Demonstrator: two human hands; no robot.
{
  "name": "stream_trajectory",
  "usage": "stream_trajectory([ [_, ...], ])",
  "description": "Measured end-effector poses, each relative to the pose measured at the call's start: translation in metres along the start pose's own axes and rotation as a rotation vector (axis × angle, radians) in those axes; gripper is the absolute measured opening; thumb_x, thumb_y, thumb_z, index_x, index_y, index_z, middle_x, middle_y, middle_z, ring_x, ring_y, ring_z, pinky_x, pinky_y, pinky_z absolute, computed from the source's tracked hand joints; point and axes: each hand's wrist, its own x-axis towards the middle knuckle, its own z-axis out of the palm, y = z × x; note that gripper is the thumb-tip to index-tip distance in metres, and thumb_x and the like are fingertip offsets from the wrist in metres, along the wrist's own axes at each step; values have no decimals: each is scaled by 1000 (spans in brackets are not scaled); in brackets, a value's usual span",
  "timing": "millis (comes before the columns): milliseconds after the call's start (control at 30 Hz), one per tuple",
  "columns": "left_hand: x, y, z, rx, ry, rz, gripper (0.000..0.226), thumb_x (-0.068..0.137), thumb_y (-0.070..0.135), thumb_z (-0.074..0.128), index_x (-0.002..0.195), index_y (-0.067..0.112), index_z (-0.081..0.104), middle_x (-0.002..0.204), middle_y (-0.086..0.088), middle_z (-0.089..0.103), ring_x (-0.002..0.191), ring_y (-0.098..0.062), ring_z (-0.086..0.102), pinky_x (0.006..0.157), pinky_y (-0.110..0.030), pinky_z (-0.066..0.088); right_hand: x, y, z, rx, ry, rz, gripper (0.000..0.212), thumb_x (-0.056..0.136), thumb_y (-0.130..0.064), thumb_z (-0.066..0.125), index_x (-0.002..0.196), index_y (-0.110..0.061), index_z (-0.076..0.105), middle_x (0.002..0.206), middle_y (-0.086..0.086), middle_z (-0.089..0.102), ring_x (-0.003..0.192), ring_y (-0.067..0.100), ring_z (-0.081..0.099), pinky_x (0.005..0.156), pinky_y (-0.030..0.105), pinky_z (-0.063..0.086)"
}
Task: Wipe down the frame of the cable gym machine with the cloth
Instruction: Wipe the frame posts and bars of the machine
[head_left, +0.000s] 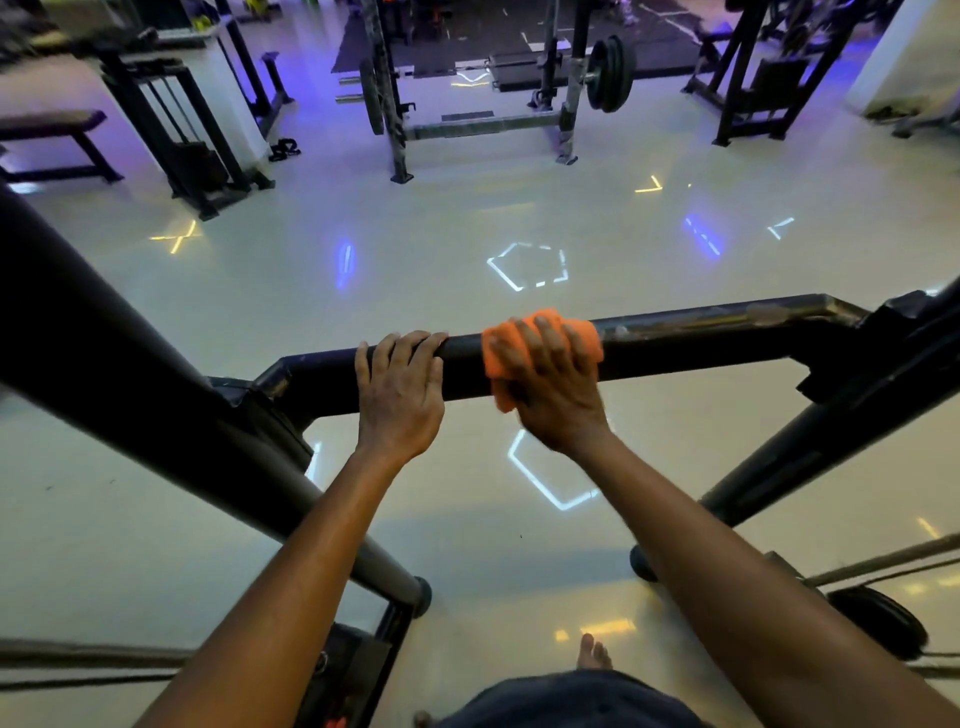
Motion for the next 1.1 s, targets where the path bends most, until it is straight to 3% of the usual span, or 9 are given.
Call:
stream_trajectory([
  [100,1,9,6,-8,6,-5,45,110,36,31,151,33,51,150,8,54,146,-23,42,130,-59,12,-12,23,-10,28,-3,195,63,105,-40,63,163,-28,41,165,11,45,158,43,31,129,64,18],
  [200,5,26,13,-30,14,-25,43,110,34,32,148,32,52,147,10,56,145,-21,42,130,-60,10,5,-15,0,78,-24,317,51,110,-41,53,159,-27,47,164,11,41,159,45,26,127,69,15],
  [300,10,40,20,-28,27,-55,43,109,32,31,144,29,55,143,7,59,143,-22,44,130,-60,11,10,-28,6,133,-58,154,59,106,-38,58,162,-25,46,164,6,36,158,41,24,128,65,17],
  [400,10,48,23,3,43,-54,42,109,34,32,144,29,55,142,7,59,142,-22,45,130,-58,13,-4,28,-1,50,-12,-37,63,103,-35,57,165,-30,46,167,2,41,157,36,34,130,59,22],
  [533,6,68,35,36,41,10,45,110,36,39,153,28,49,152,6,53,148,-25,42,131,-57,12,-32,81,-12,16,15,111,66,103,-38,65,165,-34,44,169,5,37,160,38,28,130,64,19],
  [667,5,93,49,62,56,19,48,110,31,40,156,25,48,158,2,50,152,-29,38,132,-57,11,-15,40,-1,88,-9,246,55,109,-39,55,162,-29,47,167,10,27,159,43,19,130,65,3],
  [867,5,98,55,32,96,-5,47,108,27,45,155,24,50,155,1,52,152,-30,39,132,-57,10,-30,88,-10,35,11,2,59,107,-35,57,165,-36,45,170,2,40,160,33,27,132,57,16],
  [967,5,101,56,11,103,-26,48,107,26,45,155,24,50,155,2,52,152,-30,38,133,-56,8,-41,112,-21,24,33,141,58,106,-38,63,163,-34,50,168,6,41,159,37,28,130,62,20],
  [1100,6,102,55,-8,87,-33,48,108,25,45,156,25,49,157,3,52,154,-28,36,133,-54,6,-26,56,-3,106,8,317,53,112,-41,55,163,-29,49,171,10,27,161,44,18,131,66,3],
])
